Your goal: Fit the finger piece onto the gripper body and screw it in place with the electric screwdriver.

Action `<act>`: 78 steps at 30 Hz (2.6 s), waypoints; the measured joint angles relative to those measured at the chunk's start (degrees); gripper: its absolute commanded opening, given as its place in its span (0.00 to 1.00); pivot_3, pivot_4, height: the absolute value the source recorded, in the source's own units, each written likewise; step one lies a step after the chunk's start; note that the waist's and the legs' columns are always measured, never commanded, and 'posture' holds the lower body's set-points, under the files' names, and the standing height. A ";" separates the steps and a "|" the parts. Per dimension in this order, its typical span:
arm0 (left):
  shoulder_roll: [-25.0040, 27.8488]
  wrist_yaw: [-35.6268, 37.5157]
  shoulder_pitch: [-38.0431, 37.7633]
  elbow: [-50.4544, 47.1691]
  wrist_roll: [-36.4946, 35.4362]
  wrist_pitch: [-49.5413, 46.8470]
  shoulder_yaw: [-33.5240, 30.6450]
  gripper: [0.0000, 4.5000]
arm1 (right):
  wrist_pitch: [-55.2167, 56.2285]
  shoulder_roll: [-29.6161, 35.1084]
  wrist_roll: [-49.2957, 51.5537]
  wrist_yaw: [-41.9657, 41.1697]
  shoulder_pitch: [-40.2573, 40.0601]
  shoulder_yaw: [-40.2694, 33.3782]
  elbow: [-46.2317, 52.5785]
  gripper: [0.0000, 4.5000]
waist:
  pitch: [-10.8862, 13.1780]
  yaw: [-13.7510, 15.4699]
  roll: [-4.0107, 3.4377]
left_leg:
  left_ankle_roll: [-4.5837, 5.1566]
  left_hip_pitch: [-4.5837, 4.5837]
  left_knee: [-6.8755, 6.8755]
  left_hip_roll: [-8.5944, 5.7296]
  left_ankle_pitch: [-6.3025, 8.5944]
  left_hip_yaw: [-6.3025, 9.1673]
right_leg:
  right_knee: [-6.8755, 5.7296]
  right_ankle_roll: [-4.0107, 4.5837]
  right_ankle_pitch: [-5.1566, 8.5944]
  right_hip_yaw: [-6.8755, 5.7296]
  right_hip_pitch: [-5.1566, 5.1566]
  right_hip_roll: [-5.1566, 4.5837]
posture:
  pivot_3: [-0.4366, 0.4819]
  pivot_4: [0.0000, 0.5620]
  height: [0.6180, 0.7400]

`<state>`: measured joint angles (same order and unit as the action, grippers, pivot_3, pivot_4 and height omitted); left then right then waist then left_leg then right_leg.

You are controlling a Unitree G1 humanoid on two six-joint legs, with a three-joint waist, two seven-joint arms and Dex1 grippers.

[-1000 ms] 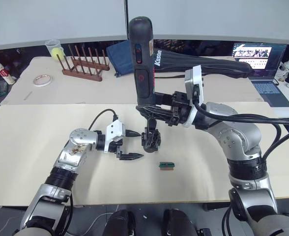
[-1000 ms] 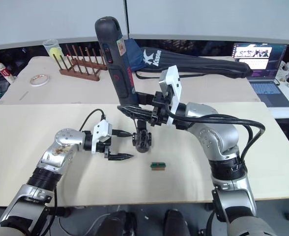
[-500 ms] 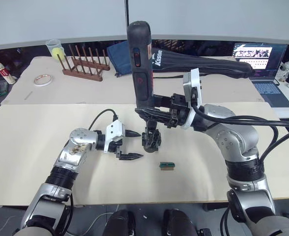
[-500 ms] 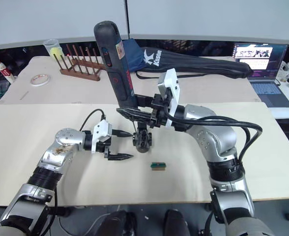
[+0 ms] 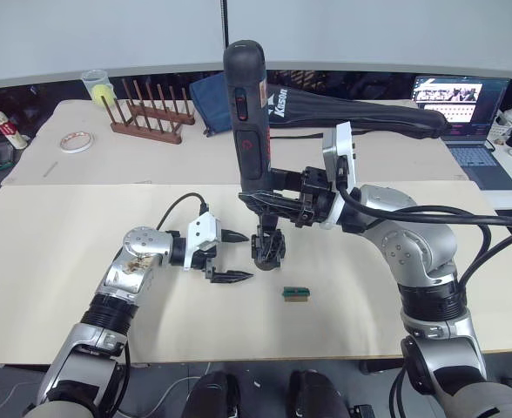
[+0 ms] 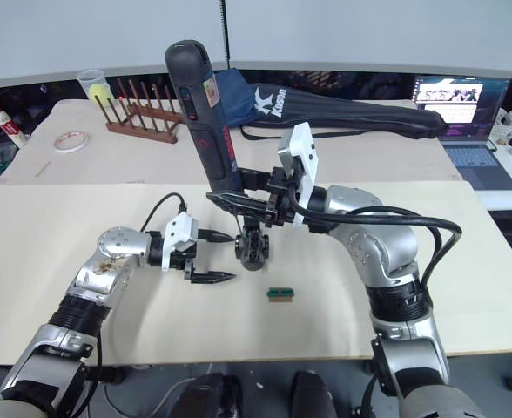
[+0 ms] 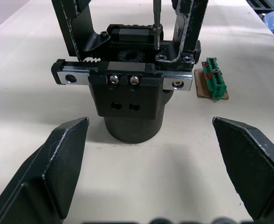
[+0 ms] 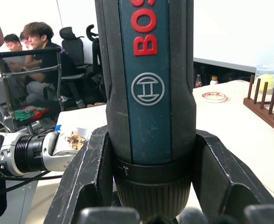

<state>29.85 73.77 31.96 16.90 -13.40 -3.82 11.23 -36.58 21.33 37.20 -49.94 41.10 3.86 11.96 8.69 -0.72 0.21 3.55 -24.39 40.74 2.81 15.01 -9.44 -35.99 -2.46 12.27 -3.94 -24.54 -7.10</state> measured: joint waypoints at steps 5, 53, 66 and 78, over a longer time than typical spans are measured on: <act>0.00 0.00 0.00 0.12 0.01 0.01 0.00 1.00 | 0.00 0.00 0.00 -0.01 -0.02 0.00 0.07 0.43 | 0.00 0.00 0.00 | 0.00 0.00 0.00 0.00 0.00 0.00 | 0.00 0.00 0.00 0.00 0.00 0.00 | 0.48 0.27 1.00; -0.07 -0.04 0.04 0.12 0.06 0.23 0.00 1.00 | 1.10 -0.61 -0.49 -0.20 -1.23 0.12 1.03 0.43 | 0.00 0.00 0.00 | 0.00 0.00 0.00 0.00 0.00 0.01 | 0.00 0.00 0.00 0.00 0.00 0.00 | 0.48 0.27 1.00; -0.09 -0.03 0.04 0.12 0.06 0.23 0.00 1.00 | 1.47 -0.59 -1.17 -1.05 -1.46 0.19 1.03 0.43 | 0.00 0.00 0.00 | 0.00 0.00 0.00 0.00 0.00 0.01 | 0.00 0.00 0.00 0.00 0.00 0.00 | 0.48 0.27 1.00; -0.09 -0.03 0.04 0.12 0.06 0.22 0.00 1.00 | 2.09 -0.60 -2.34 -1.72 -2.10 0.45 1.01 0.43 | 0.00 0.01 0.00 | 0.00 0.00 0.00 0.00 0.00 0.01 | 0.00 0.00 0.00 0.00 0.00 0.00 | 0.48 0.27 1.00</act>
<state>29.76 73.74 32.01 17.02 -13.34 -3.59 11.23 -34.49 20.72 34.86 -51.65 39.01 4.32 12.97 8.69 -0.71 0.21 3.56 -24.39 40.74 2.81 15.01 -9.43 -35.99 -2.46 12.27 -3.94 -24.54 -7.10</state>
